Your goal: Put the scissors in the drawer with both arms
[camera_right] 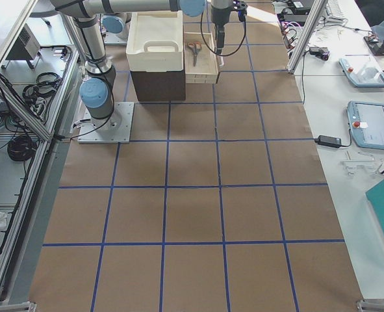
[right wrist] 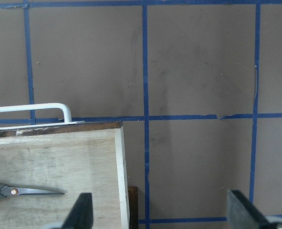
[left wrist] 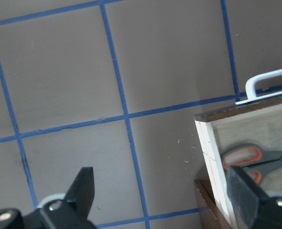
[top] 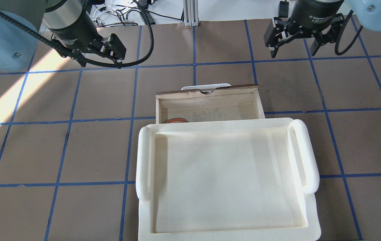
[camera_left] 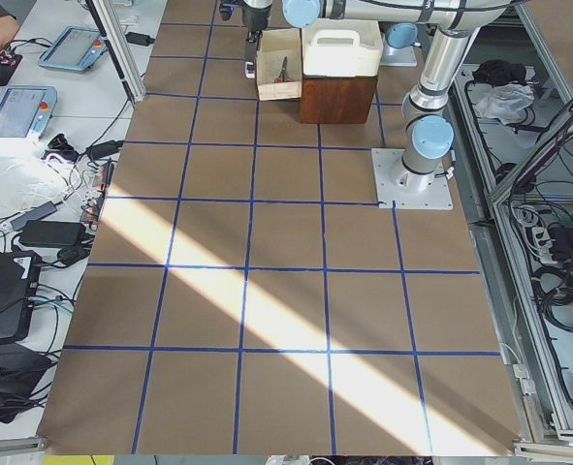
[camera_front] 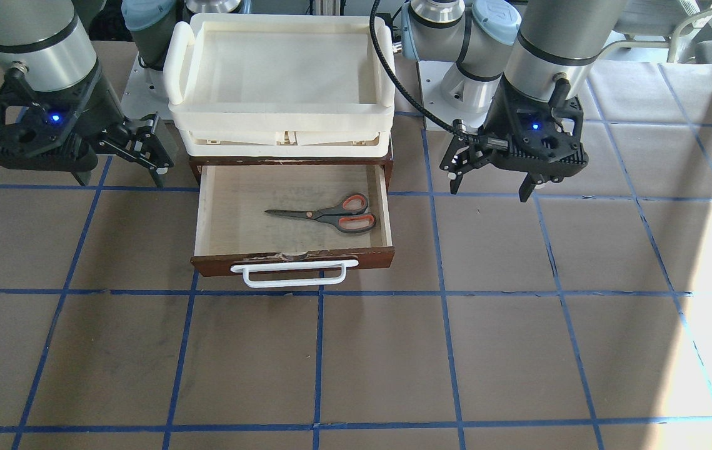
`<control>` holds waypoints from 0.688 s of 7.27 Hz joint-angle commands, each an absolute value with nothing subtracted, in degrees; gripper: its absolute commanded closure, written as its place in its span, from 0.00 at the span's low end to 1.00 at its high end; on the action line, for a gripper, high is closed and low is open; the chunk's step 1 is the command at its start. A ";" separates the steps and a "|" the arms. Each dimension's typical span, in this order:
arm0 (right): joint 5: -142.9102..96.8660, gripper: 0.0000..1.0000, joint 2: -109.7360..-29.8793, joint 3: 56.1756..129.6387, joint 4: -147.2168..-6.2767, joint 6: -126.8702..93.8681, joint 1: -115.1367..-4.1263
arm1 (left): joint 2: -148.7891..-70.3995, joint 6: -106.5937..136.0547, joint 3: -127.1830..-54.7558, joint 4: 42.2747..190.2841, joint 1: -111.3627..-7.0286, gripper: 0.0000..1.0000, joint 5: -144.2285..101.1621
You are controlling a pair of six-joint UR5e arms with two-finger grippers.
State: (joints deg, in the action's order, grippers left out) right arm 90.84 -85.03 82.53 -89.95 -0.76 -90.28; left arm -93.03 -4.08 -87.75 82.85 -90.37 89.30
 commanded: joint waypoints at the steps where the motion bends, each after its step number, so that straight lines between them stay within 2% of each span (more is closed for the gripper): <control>1: 90.62 0.00 -84.99 82.53 -90.70 -0.62 -90.53 | -92.29 -3.87 -88.07 83.58 -87.10 0.00 89.47; 5: 90.09 0.00 -84.46 82.79 -92.81 0.78 -93.60 | -92.11 -3.69 -88.42 83.85 -85.52 0.00 89.12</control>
